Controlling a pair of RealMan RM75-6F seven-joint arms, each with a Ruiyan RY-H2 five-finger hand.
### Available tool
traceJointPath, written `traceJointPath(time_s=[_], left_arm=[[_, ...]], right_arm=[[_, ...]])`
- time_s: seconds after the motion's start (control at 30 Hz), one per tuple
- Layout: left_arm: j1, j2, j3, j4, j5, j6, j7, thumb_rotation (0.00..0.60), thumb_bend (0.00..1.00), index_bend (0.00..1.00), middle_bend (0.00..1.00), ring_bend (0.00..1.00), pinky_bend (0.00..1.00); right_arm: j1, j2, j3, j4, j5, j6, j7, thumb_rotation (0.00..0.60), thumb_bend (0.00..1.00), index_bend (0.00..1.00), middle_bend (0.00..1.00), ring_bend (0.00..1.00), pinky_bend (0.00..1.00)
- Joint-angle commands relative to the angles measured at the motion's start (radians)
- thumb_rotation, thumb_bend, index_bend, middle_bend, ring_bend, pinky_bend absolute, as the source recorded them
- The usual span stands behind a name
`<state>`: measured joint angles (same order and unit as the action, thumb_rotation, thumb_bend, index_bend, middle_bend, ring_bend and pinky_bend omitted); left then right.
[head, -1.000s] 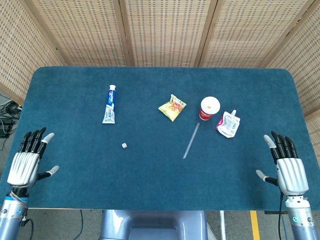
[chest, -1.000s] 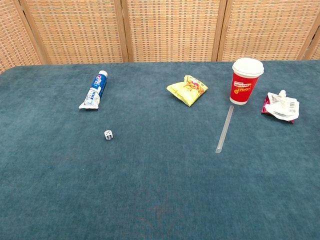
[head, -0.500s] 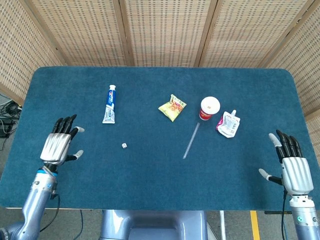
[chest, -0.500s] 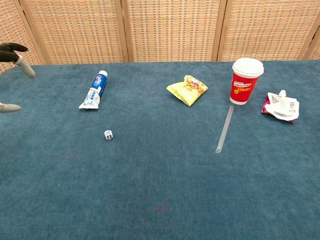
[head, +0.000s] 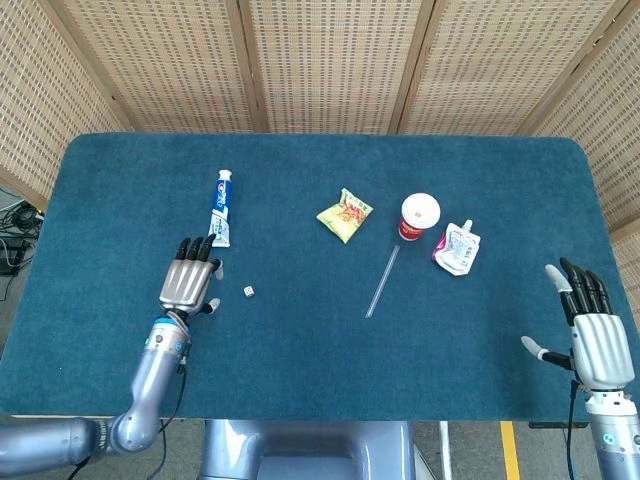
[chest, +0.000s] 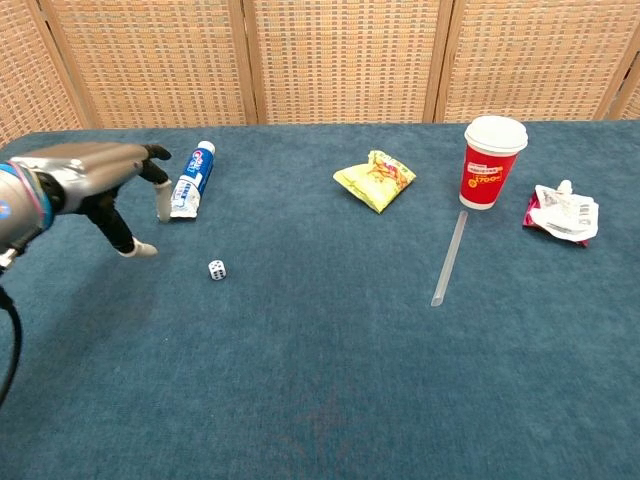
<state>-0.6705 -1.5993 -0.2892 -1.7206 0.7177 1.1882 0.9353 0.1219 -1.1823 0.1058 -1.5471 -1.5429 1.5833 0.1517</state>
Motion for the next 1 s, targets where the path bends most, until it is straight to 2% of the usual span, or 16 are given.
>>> traceJointPath(time_s=[0.03, 0.43, 1.0], left_arm=[[-0.045, -0.053, -0.009, 0.042, -0.066, 0.021, 0.045, 0.600, 0.25, 0.48, 0.00, 0.00, 0.00], [-0.147, -0.157, -0.021, 0.186, -0.175, 0.036, 0.118, 0.600, 0.26, 0.49, 0.00, 0.00, 0.00], [-0.209, -0.243, -0.015, 0.281, -0.232, 0.052, 0.144, 0.600, 0.27, 0.50, 0.00, 0.00, 0.00]], right_arm=[[-0.002, 0.003, 0.002, 0.002, 0.001, 0.000, 0.011, 0.600, 0.09, 0.09, 0.00, 0.00, 0.00], [-0.006, 0.015, 0.007, 0.003, 0.003, -0.002, 0.063, 0.600, 0.09, 0.09, 0.00, 0.00, 0.00], [-0.007, 0.015, 0.011, 0.007, 0.003, -0.005, 0.086, 0.600, 0.09, 0.09, 0.00, 0.00, 0.00]])
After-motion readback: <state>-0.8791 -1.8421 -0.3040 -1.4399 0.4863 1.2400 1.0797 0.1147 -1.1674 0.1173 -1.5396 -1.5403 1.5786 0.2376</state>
